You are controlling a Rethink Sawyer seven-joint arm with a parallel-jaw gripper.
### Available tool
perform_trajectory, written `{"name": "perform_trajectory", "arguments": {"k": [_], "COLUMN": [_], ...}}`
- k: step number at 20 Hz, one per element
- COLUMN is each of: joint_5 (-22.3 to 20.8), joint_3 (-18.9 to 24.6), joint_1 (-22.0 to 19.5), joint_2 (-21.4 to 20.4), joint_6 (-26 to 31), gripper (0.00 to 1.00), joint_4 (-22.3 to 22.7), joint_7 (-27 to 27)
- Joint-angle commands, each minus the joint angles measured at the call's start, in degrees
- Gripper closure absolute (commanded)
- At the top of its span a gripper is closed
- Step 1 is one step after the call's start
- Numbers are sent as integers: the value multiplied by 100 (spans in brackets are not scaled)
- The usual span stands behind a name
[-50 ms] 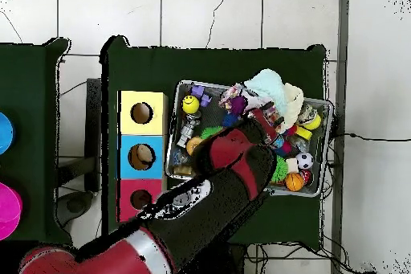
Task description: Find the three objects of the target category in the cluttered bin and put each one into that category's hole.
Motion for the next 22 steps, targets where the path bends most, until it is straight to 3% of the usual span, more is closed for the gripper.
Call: {"name": "perform_trajectory", "arguments": {"k": [1,2,7,10,14,22], "joint_5": [-937,-891,-848,-535,-250,-179], "joint_3": [3249,3561,4244,4830,5214,5483], "joint_1": [-992,-1155,-1483,-1823,-2014,-2145], "joint_2": [-2081,-2299,-2626,-2796,-2890,-3052], "joint_6": [1788,2017,2823,3432,3949,4282], "gripper": [0,0,0,0,0,0], "joint_4": [277,389,436,603,733,1013], "joint_7": [-2270,-2293,-2388,-2384,-2161,-1685]}}
